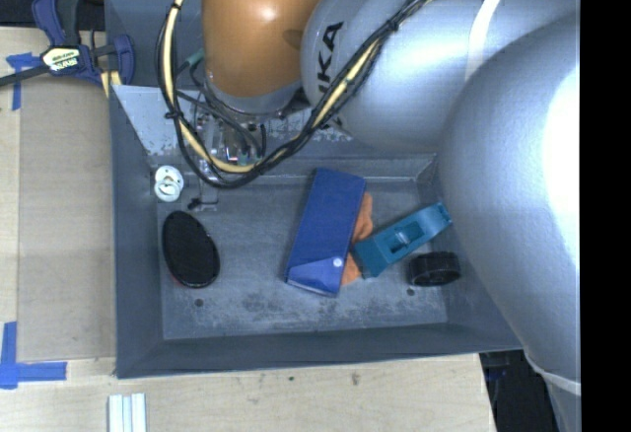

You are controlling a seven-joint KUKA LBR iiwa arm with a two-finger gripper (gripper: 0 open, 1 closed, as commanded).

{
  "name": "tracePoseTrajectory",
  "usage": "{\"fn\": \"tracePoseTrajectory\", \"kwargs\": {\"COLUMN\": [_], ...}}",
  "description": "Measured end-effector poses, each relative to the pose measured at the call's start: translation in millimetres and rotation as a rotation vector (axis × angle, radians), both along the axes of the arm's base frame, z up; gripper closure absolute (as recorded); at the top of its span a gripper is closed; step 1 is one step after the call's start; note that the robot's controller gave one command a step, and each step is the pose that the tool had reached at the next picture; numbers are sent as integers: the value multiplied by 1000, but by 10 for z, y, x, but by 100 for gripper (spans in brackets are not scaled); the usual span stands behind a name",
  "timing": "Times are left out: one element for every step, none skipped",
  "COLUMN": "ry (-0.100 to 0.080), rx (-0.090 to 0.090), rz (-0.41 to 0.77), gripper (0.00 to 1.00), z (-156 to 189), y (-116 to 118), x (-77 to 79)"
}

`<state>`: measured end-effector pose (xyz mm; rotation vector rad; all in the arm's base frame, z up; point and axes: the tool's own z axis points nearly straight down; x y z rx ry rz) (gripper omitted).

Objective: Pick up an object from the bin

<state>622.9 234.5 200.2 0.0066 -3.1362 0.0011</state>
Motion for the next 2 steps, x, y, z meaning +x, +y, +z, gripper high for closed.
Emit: {"fn": "tracePoseTrajectory", "kwargs": {"ry": [-8,-9], "rx": [2,2], "rz": [-4,-149], "gripper": [0,0], "z": [58,-570], "y": [-15,37], "x": [17,-343]}}
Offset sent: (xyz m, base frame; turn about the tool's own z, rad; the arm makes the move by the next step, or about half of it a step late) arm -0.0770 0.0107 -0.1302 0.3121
